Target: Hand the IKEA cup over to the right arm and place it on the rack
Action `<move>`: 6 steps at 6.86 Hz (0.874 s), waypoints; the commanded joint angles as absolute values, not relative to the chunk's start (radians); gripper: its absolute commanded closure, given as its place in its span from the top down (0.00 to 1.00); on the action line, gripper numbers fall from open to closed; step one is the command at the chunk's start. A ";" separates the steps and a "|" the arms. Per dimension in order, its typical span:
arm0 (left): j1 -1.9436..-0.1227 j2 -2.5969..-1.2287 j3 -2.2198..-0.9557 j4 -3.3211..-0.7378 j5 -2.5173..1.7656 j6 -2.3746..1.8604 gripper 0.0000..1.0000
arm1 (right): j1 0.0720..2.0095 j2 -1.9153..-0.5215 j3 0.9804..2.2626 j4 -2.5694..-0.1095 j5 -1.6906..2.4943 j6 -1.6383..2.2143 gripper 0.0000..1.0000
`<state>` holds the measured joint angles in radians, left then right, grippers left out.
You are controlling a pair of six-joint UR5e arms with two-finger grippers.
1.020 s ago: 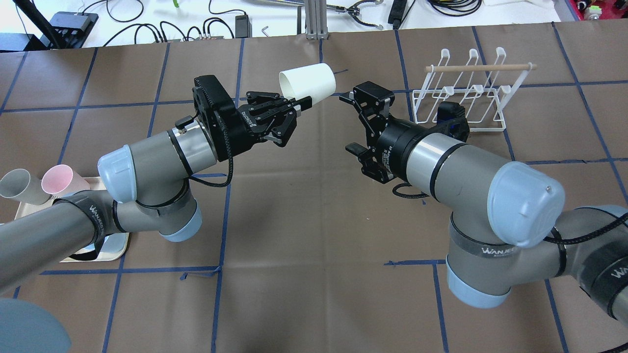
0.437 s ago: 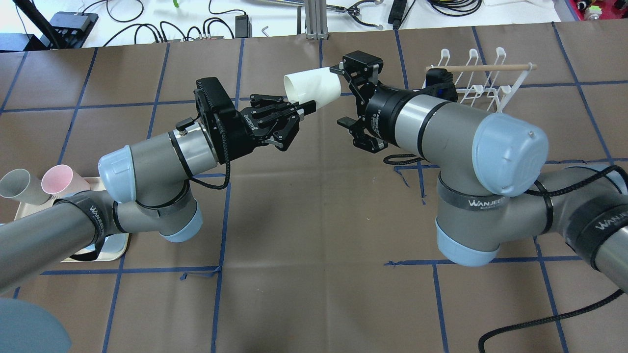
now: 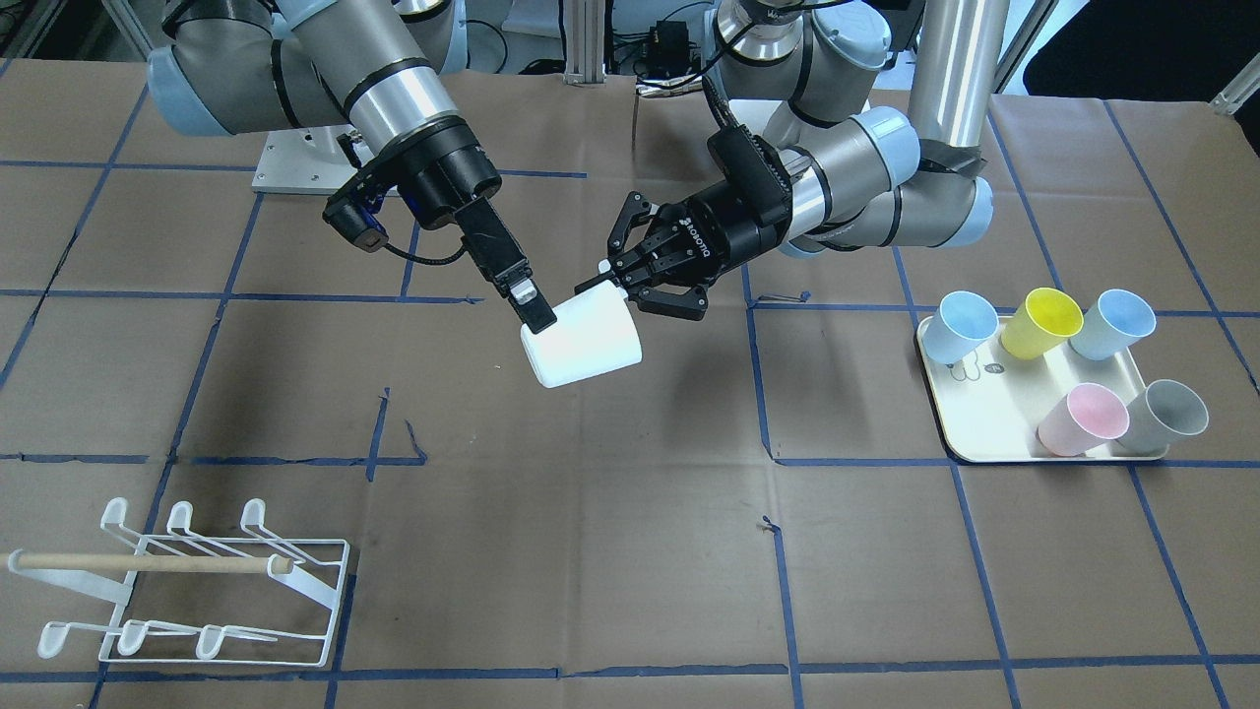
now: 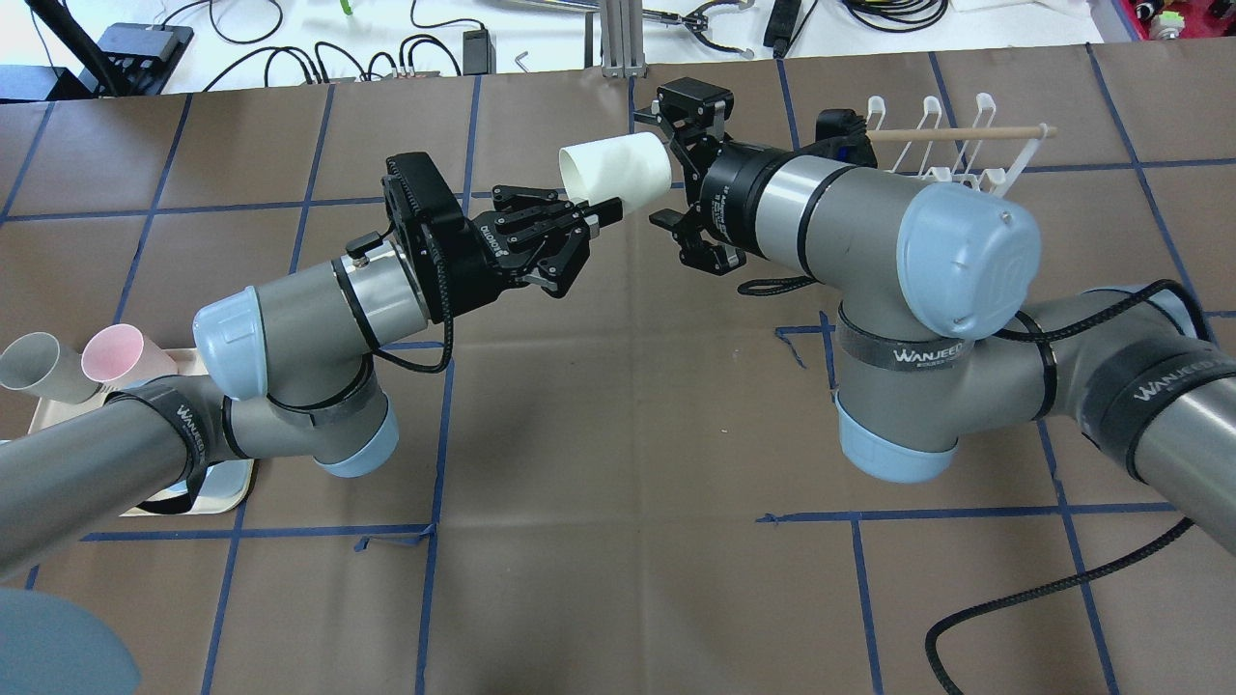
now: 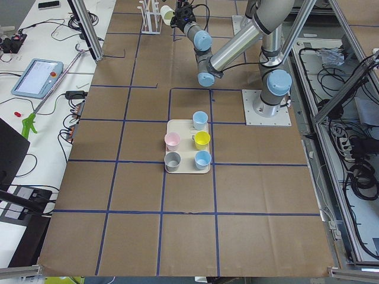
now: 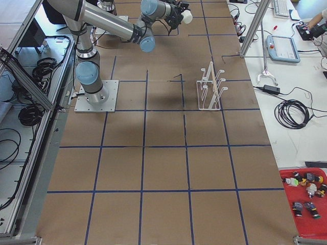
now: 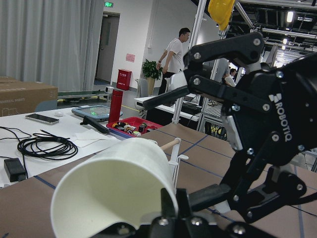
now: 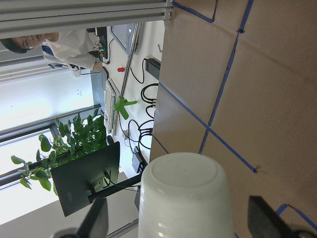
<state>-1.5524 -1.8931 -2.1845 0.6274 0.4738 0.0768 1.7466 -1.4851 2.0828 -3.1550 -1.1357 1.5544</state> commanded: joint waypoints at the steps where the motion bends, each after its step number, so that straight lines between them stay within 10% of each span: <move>1: -1.552 -1.893 -2.184 0.627 0.474 0.077 0.04 | 1.770 -1.451 2.069 -3.155 -1.170 1.554 1.00; 6: -1.552 -1.893 -2.184 0.629 0.476 0.077 0.04 | 1.796 -1.419 2.022 -3.154 -1.178 1.552 1.00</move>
